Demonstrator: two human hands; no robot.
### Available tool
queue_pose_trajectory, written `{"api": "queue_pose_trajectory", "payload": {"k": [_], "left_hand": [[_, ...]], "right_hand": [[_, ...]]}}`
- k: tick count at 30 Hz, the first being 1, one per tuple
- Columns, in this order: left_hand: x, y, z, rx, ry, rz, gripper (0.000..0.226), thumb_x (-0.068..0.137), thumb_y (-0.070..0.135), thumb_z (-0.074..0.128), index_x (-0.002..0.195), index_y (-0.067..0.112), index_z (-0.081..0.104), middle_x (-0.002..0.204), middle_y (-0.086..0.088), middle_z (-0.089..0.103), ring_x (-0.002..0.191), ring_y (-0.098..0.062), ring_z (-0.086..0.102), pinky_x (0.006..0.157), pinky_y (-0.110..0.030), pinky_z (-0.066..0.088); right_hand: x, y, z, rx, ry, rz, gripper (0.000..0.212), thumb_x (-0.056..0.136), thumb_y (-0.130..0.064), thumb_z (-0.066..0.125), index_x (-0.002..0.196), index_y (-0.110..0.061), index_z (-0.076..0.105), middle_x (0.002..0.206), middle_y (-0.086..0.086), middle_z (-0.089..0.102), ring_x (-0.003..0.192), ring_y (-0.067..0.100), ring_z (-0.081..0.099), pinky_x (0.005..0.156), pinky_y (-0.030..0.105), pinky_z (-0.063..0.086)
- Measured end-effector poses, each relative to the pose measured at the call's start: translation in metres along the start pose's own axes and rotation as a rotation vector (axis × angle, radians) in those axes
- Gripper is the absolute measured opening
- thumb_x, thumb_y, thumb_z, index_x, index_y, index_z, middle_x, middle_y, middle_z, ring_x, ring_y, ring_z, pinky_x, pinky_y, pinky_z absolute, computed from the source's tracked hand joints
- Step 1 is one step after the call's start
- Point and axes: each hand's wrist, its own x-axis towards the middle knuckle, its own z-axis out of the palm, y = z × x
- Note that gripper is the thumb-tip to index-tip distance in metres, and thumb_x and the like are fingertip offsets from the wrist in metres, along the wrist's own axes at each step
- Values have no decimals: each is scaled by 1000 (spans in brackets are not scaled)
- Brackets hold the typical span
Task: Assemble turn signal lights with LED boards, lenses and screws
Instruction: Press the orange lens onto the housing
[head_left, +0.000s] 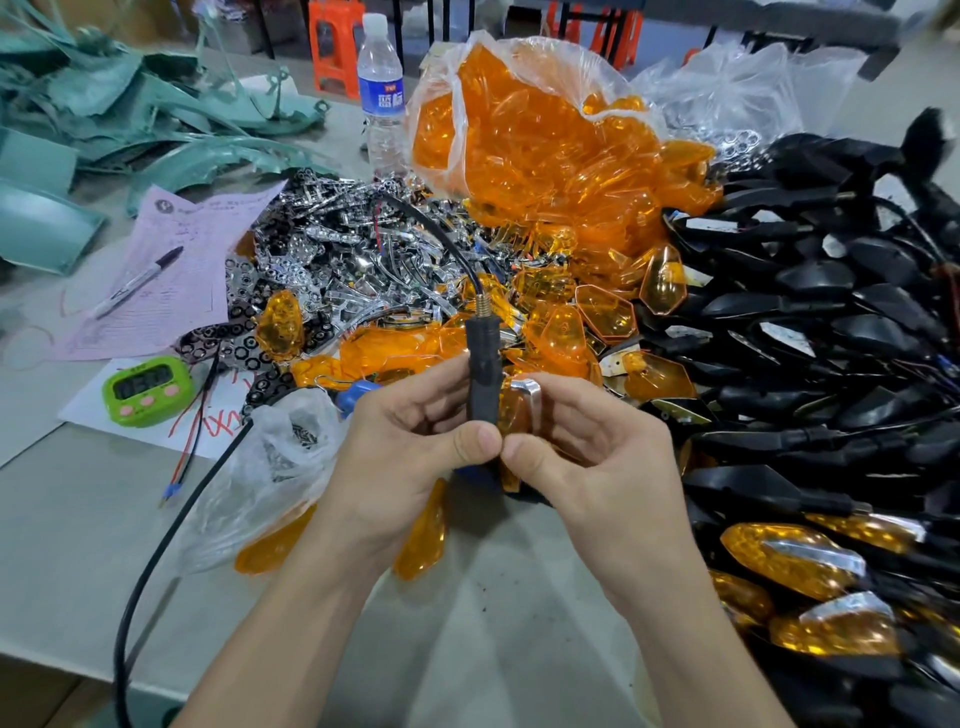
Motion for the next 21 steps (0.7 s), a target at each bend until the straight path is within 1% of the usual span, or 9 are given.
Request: {"api": "queue_pose_trajectory", "payload": {"k": [2,5,6,8,10,13,16,18,21], "left_hand": [[0,1,1,5,3,5,72,59,40,97,125,19,75,117,-8,77,106,-21,74,85,-29,59],[-1,3,1,53,16,17,76,53,41,100,122,20,76,114,-8,79,103,-18,75,83,-27,59],[-1,4,1,76,23,21,77,52,38,101,122,19,76,113,-8,79,102,-17,75,82,-26,59],[-1,4,0,113,28,27,72,53,24,98,120,19,76,110,-7,79,100,-15,75,80,-25,59],[-1,3,-2,141,20,29,67,54,15,95,118,21,77,109,-5,80,98,-14,75,80,-25,59],[-1,4,-4,156,21,24,61,56,9,93,114,25,80,107,-5,80,98,-14,76,81,-25,59],[1,7,-5,174,44,35,59,56,18,94,113,20,81,111,-7,79,103,-19,75,83,-28,59],[3,9,-4,202,48,61,58,60,17,93,115,20,79,113,-7,79,107,-21,75,85,-28,59],[6,13,-3,180,23,57,57,63,9,93,117,21,78,113,-7,79,105,-22,76,82,-28,60]], "right_hand": [[0,-1,-1,-48,-16,3,44,74,-11,83,112,-31,76,104,-11,79,102,11,75,92,30,60],[0,1,1,-11,-23,19,42,75,-4,82,111,-27,79,104,-8,80,102,14,76,93,37,61],[0,1,2,3,-31,19,43,77,1,81,109,-27,80,103,-7,80,102,16,76,93,38,61],[0,3,2,6,-45,32,45,79,8,79,107,-27,80,101,-5,81,100,18,76,90,39,62],[2,3,1,-11,-67,44,44,79,9,78,107,-25,80,100,-4,81,98,18,77,87,37,63],[3,2,-1,-15,-94,62,46,76,8,79,108,-25,80,100,-5,81,96,16,77,83,30,63],[1,2,1,-13,-76,55,55,75,6,78,104,-41,79,100,-10,80,96,12,77,82,26,62],[0,3,3,34,-31,61,56,77,6,79,98,-47,79,99,-8,81,96,15,77,83,32,63],[2,3,2,94,5,67,43,74,-2,81,103,-34,81,101,-1,81,97,22,78,86,43,64]]}}
